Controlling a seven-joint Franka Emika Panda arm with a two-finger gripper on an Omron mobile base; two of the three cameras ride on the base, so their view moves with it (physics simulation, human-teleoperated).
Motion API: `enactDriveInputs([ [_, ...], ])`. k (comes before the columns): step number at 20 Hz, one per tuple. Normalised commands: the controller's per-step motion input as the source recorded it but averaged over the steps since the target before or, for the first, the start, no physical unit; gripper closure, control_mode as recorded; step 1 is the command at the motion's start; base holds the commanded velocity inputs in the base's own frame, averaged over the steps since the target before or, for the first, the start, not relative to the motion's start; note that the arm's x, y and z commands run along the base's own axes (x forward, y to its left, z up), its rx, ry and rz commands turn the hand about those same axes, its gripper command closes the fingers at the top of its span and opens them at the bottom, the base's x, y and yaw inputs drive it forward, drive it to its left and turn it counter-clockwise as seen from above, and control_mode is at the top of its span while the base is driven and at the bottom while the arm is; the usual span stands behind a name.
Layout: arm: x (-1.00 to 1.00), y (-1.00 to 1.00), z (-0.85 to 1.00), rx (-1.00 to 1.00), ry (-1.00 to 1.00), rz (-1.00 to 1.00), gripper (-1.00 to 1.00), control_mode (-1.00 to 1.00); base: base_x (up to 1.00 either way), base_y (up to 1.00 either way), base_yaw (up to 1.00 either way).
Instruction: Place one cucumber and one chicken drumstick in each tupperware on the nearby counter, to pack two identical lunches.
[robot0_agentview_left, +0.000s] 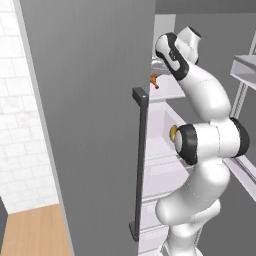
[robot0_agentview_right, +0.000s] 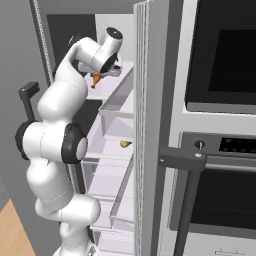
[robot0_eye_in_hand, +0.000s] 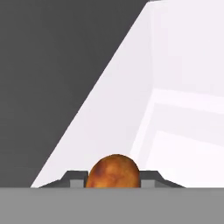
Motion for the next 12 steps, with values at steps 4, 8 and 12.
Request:
enactDriveInputs([
  [4, -0.53, -0.15, 0.07, 0.00, -0.23, -0.02, 1.00, -1.00, 0.00, 0.00, 0.00],
  [8, -1.00, -0.22, 0.02, 0.02, -0.17, -0.16, 1.00, -1.00, 0.00, 0.00, 0.00],
  [12, -0.94, -0.01, 0.01, 0.00, -0.07, -0.20, 1.00, -1.00, 0.00, 0.00, 0.00],
])
